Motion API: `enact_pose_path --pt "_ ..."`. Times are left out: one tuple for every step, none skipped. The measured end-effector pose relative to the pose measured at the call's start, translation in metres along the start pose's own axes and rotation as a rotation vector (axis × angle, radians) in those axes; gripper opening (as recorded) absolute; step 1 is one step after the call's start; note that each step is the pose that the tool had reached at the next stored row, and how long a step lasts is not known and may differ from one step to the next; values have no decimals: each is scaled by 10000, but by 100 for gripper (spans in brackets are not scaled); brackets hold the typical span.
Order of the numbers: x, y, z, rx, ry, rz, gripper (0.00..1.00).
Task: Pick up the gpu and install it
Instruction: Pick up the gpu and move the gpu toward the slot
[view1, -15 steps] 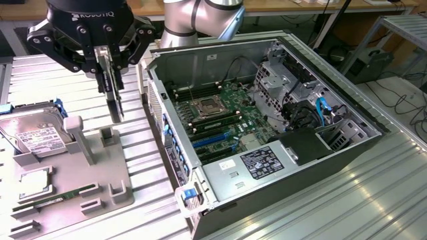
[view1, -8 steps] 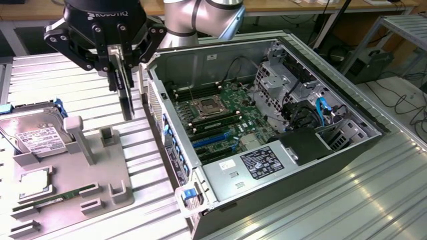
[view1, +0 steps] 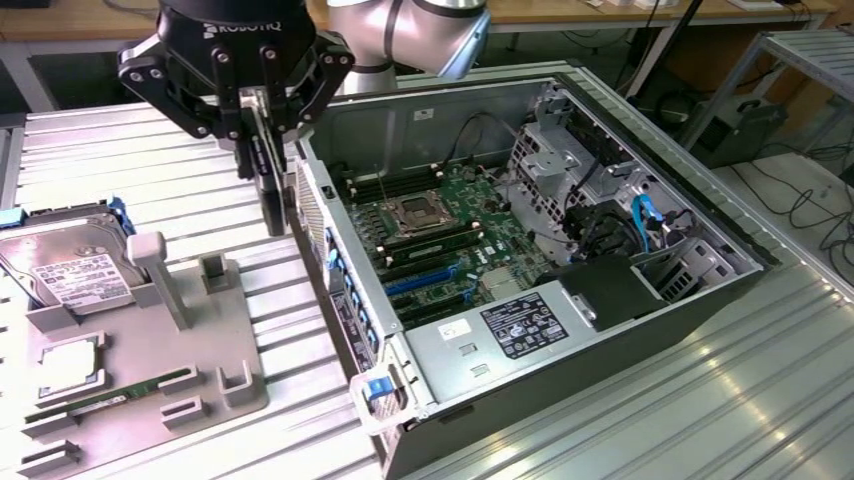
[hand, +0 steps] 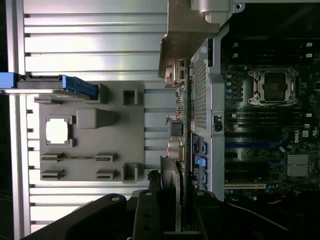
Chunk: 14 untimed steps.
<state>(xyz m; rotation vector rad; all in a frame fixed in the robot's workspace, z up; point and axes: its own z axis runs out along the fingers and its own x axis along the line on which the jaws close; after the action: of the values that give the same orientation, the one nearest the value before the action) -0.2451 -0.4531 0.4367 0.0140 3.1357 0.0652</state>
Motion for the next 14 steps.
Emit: enact_pose_path --pt "-12 0 0 0 0 0 28" --pt "-27 0 0 1 0 1 28" --pt "-38 1 0 1 0 0 28" --pt "-50 1 0 1 0 0 28" --pt "-61 1 0 1 -1 0 28" --pt "-75 1 0 3 1 0 28" --pt "-85 1 0 4 1 0 28" --pt "-106 1 0 6 0 0 28" --pt "-121 1 0 9 0 0 28" --pt "-131 1 0 10 1 0 28" --pt "-146 1 1 10 -1 0 28" --pt "-158 2 1 12 0 1 28" --pt "-171 1 1 13 0 0 28" --pt "-182 2 0 15 0 0 28"
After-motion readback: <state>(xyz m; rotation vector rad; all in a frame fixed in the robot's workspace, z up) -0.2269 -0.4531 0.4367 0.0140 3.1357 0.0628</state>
